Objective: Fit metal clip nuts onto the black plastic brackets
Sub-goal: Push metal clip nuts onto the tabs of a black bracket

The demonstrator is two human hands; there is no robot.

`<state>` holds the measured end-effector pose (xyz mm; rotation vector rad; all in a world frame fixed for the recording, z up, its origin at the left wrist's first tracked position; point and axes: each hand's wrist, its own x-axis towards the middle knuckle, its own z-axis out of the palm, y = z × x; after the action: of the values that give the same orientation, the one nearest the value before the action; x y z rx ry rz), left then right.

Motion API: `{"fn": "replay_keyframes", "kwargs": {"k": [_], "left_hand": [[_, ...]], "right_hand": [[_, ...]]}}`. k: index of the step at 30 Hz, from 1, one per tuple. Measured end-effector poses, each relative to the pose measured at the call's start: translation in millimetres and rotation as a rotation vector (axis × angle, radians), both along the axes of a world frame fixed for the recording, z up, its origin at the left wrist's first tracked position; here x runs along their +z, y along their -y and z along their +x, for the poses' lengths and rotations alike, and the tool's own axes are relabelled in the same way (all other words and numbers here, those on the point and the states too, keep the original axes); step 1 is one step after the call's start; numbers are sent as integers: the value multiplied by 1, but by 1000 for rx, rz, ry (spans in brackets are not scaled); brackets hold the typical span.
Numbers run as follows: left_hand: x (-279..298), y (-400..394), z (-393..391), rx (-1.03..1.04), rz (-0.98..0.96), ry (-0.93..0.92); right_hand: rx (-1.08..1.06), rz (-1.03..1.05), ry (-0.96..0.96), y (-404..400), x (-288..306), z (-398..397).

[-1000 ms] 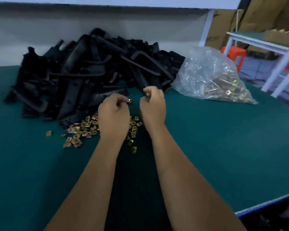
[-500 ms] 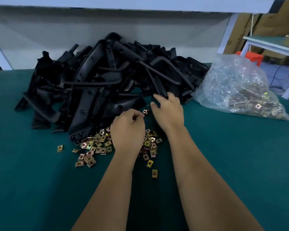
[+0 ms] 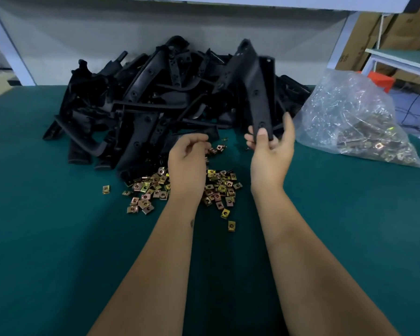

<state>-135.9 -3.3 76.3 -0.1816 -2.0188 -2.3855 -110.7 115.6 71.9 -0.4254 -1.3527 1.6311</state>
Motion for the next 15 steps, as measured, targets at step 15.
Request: {"fn": "replay_keyframes", "kwargs": {"k": [15], "left_hand": [[15,29,-11,-155,688,247]], "right_hand": [[360,-289,18,-8,8,9]]}}
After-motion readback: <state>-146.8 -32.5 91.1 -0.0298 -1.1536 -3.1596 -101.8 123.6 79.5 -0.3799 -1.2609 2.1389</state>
